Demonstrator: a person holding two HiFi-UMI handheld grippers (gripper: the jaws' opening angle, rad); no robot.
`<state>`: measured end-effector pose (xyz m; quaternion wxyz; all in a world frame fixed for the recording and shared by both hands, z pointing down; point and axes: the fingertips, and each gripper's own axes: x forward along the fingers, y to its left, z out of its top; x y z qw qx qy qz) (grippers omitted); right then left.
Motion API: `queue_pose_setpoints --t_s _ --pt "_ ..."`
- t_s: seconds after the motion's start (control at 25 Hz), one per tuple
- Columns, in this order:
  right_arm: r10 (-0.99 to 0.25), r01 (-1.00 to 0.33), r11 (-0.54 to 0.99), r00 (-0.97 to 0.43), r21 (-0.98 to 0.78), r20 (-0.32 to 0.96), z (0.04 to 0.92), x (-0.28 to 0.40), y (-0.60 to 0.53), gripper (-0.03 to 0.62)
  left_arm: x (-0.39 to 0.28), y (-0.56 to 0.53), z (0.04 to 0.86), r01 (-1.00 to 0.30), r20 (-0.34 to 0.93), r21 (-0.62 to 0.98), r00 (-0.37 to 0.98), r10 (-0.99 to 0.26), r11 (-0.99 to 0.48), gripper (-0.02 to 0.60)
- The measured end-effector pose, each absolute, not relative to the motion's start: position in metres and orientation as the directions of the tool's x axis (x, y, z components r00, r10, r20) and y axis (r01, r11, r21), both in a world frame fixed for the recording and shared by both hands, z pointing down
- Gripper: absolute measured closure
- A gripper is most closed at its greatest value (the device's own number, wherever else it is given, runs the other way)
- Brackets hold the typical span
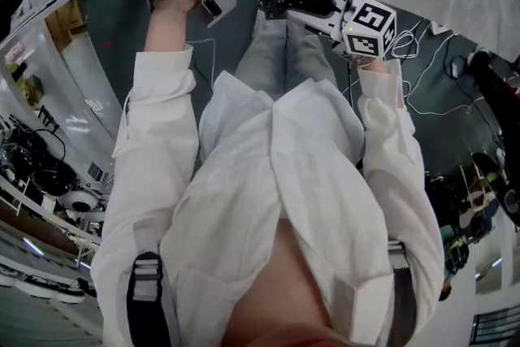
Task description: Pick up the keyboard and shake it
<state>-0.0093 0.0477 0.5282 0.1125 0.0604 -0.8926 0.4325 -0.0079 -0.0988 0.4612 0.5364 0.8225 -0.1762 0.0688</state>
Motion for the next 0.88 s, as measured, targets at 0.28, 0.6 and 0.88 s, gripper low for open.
queue_pose_setpoints --t_s 0.28,0.6,0.88 --pt "-0.003 -0.196 0.618 -0.969 -0.761 0.247 0.526 -0.011 0.045 0.468 -0.014 -0.107 0.465 -0.373 0.288 0.871 0.915 -0.283 -0.319 0.337" --pt "0.009 -0.157 0.596 -0.979 -0.787 0.202 0.519 -0.013 0.046 0.467 -0.020 -0.111 0.461 -0.329 0.229 0.899 0.915 -0.332 -0.287 0.427" --pt "0.012 -0.135 0.570 -0.985 -0.811 0.172 0.517 -0.015 0.046 0.467 -0.021 -0.114 0.457 -0.216 0.115 0.934 0.936 -0.334 -0.286 0.462"
